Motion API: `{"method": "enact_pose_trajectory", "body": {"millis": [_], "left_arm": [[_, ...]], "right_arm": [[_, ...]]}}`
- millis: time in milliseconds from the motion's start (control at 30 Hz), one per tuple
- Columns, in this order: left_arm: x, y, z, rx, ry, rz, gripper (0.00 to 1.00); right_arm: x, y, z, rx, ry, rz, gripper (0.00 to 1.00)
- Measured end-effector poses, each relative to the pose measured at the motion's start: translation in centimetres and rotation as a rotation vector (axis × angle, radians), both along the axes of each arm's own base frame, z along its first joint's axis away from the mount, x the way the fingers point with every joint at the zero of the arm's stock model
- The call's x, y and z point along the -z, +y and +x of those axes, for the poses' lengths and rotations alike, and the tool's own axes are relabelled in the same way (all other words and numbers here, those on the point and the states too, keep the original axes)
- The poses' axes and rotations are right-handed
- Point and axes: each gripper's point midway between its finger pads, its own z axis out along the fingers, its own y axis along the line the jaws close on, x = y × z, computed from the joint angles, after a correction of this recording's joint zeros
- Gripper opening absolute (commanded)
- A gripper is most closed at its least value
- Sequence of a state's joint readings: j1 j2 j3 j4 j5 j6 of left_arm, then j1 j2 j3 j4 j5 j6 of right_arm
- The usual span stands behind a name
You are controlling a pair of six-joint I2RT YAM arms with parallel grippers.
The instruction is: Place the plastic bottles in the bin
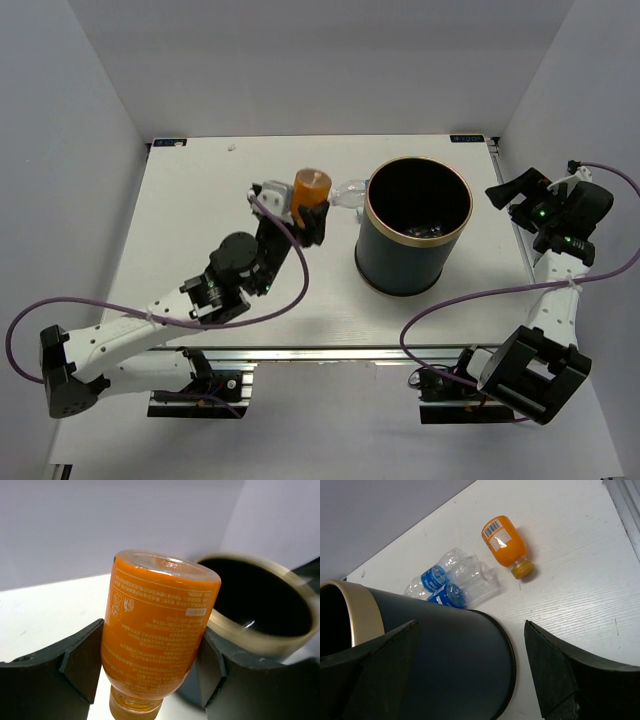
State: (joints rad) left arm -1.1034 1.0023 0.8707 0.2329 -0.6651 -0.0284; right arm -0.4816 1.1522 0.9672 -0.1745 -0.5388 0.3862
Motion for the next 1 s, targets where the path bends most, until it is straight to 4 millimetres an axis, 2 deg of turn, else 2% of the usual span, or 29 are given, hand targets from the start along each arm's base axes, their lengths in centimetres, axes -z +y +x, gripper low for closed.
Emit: {"method": "enact_pose_trajectory", "body": {"millis": [100,167,233,300,333,400,433,567,633,733,800,933,1000], "left_arm": [[-4.9,-1.5,1.7,0.03,-0.041,-0.069,0.44],[-7.7,-3.7,3.5,0.061,-0.062,-0.089,0.43],[-9.3,-6.4,5.5,0.108,-0.071,-0.08,0.45],[-10.1,-9.8,6.9,0.18,-0.075,-0.059,0.48],[-10.0,-11.3,7.3,0.217,-0.072,-0.045,0.49],[-9.2,-14.7,7.8,0.308,-0.055,-0.01,0.59],[-8.5,-16.0,7.9,0.347,-0.045,0.008,0.6],[-4.6,-20.0,8.0,0.477,0.026,0.094,0.63],[-2.7,-21.4,8.1,0.523,0.062,0.123,0.78],[-0.2,-22.5,8.0,0.569,0.116,0.158,0.85],[0.7,-23.0,8.1,0.59,0.143,0.174,0.98],[0.3,-23.4,8.7,0.604,0.156,0.169,0.98],[-0.8,-23.1,9.0,0.603,0.144,0.158,0.98]], "right_arm": [[0.1,-0.3,-0.1,0.002,0.002,0.011,0.89],[0.3,-0.8,-0.1,0.016,0.008,0.013,0.89],[0.6,-1.5,0.0,0.047,0.018,0.003,0.89],[0.8,-2.1,0.0,0.074,0.024,-0.014,0.89],[0.8,-2.4,0.0,0.084,0.026,-0.022,0.89],[0.9,-2.8,0.2,0.092,0.018,-0.045,0.89],[0.9,-3.0,0.4,0.093,0.009,-0.057,0.89],[1.5,-3.9,1.8,0.079,-0.019,-0.096,0.89],[2.5,-4.0,2.7,0.047,-0.017,-0.102,0.89],[4.6,-3.5,4.0,0.007,0.017,-0.146,0.89],[5.7,-2.1,5.0,-0.031,0.041,-0.222,0.89],[6.0,1.5,7.5,-0.127,0.038,-0.323,0.89],[5.8,1.8,9.0,-0.14,0.02,-0.342,0.89]]}}
